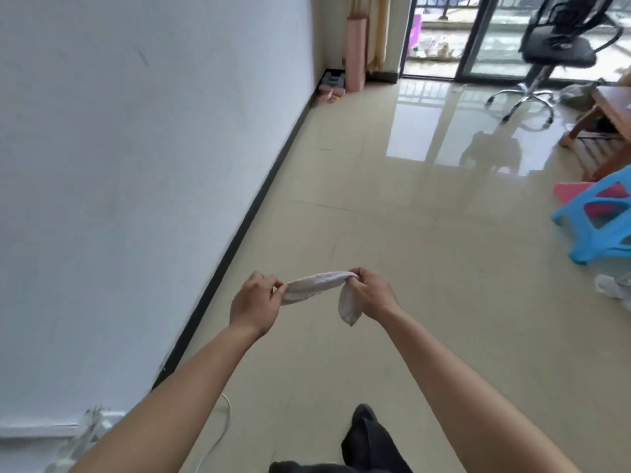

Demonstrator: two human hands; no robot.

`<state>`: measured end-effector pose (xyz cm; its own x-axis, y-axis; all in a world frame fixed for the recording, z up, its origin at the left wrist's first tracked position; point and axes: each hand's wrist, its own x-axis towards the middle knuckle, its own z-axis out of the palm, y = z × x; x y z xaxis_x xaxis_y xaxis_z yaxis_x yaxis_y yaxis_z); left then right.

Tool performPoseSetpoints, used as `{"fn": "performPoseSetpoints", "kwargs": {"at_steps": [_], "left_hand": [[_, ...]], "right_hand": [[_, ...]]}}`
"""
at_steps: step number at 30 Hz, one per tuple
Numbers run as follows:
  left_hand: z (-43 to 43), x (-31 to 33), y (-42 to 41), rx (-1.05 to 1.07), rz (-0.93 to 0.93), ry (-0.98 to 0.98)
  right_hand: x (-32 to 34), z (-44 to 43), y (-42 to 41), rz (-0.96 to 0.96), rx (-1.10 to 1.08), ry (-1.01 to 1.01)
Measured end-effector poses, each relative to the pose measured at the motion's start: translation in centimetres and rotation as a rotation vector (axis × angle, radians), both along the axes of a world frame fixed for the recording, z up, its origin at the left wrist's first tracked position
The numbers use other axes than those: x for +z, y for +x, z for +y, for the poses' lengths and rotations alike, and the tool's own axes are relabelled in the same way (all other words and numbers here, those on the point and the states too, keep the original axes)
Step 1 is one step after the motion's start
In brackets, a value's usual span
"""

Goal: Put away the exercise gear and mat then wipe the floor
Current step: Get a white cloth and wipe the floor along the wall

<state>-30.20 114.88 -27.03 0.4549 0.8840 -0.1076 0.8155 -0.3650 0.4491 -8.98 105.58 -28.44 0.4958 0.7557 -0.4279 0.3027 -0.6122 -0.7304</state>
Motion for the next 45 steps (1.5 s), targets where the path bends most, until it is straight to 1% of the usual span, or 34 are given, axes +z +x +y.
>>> {"fn": "performPoseSetpoints", "kwargs": {"at_steps": [3,6,9,11,14,19,24,27,29,31,34,36,38,41,45], "left_hand": [[5.5,0.9,1.8,0.02,0.023,0.015],[10.5,1.4,2.3,0.1,0.021,0.047],[15.0,0.7,1.7,0.178,0.007,0.041],[18.7,-0.3,1.2,0.22,-0.006,0.004],[24.6,-2.9,0.3,0.239,-0.013,-0.055],[35.6,-8.0,-0.7,0.212,-0.037,-0.16],[43.5,-14.3,-1.0,0.271,-0.039,-0.275],[46.0,-19.9,-0.7,0.313,-0.027,-0.353],[47.1,-25.2,-0.4,0.333,-0.011,-0.374],[47.9,-31.5,0.1,0.344,0.024,-0.399],[48.2,-41.4,0.6,0.37,0.101,-0.459],[48.2,-47.7,1.1,0.383,0.139,-0.496],[48.3,-53.6,1.6,0.386,0.164,-0.532],[48.1,-61.8,1.3,0.356,0.208,-0.578],[47.2,-71.4,-0.7,0.297,0.322,-0.648]], "right_hand": [[0.9,7.4,2.6,0.002,0.061,0.007],[1.0,13.9,3.4,-0.019,0.141,0.011],[-0.2,19.7,3.1,-0.07,0.234,0.006],[-1.4,23.9,2.7,-0.12,0.289,0.008],[-3.3,29.7,2.0,-0.139,0.315,-0.012],[-6.7,38.4,0.9,-0.06,0.216,-0.085],[-12.2,45.4,-0.2,-0.017,0.22,-0.089],[-17.9,48.0,-0.4,-0.035,0.254,-0.149],[-23.0,49.5,-0.2,-0.076,0.302,-0.198],[-29.5,50.9,0.2,-0.175,0.427,-0.243],[-39.6,52.3,0.3,-0.348,0.713,-0.307],[-45.9,52.8,0.3,-0.388,0.784,-0.309],[-51.9,53.2,0.2,-0.369,0.76,-0.273],[-60.3,53.6,0.1,-0.29,0.701,-0.247],[-71.1,53.4,-1.4,-0.219,0.781,-0.246]]}}
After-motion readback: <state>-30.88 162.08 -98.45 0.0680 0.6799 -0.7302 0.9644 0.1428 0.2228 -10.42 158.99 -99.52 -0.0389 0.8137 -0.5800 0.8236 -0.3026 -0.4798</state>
